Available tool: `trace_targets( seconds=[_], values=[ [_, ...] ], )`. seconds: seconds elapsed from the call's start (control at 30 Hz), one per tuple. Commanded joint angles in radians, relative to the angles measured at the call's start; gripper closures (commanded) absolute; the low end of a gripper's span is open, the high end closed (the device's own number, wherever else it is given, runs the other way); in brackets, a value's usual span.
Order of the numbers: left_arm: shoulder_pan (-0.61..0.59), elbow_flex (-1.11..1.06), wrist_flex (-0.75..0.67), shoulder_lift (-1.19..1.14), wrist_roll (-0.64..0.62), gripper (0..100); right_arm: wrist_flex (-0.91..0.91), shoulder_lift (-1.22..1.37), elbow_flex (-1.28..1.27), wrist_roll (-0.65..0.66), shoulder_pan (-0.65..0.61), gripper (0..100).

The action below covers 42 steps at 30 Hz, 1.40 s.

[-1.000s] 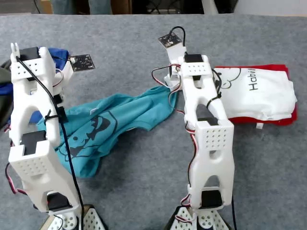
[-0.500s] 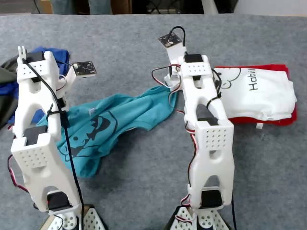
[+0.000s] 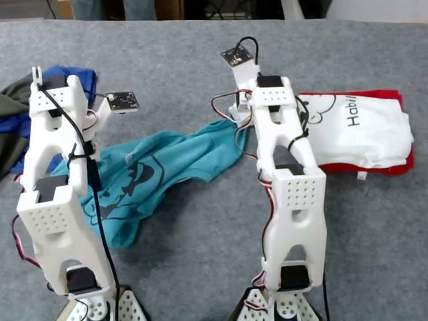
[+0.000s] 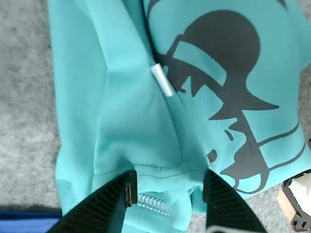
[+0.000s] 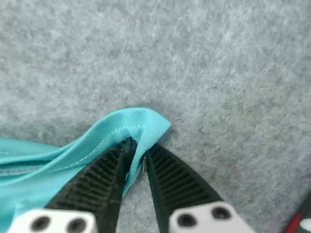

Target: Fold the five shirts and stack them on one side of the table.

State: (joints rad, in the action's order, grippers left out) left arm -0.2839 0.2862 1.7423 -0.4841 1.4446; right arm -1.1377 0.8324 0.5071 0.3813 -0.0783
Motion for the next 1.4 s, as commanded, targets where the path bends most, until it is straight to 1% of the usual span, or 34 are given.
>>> trace_targets(
  seconds=[0.0,0.17,0.37,0.43,0.53,0.7,0.93,1.1,1.37],
  values=[
    [0.002,0.004,0.018,0.032,0.152,75,0.029,0.004,0.008,-0.008,0.011,98.3],
    [0.005,-0.007,0.018,0.031,0.147,76,0.029,0.004,0.007,-0.008,0.011,98.3],
    [0.007,-0.038,0.018,0.031,0.146,88,0.029,0.004,0.007,-0.008,0.011,98.3],
    [0.004,-0.056,0.018,0.032,0.132,88,0.029,0.004,0.007,-0.008,0.011,98.3],
    [0.028,-0.068,0.017,0.031,0.075,88,0.029,0.004,0.007,-0.008,0.011,98.3],
    [0.033,-0.047,0.017,0.041,0.049,97,0.031,0.004,0.007,-0.008,0.011,98.3],
    [-0.002,0.061,0.018,0.043,-0.078,97,0.031,0.004,0.007,-0.008,0.011,98.3],
    [-0.008,0.068,0.018,0.061,-0.112,97,0.031,0.004,0.007,-0.008,0.011,98.3],
    [-0.028,0.074,0.018,0.296,-0.115,97,0.031,0.004,0.008,-0.011,0.008,98.3]
  ],
)
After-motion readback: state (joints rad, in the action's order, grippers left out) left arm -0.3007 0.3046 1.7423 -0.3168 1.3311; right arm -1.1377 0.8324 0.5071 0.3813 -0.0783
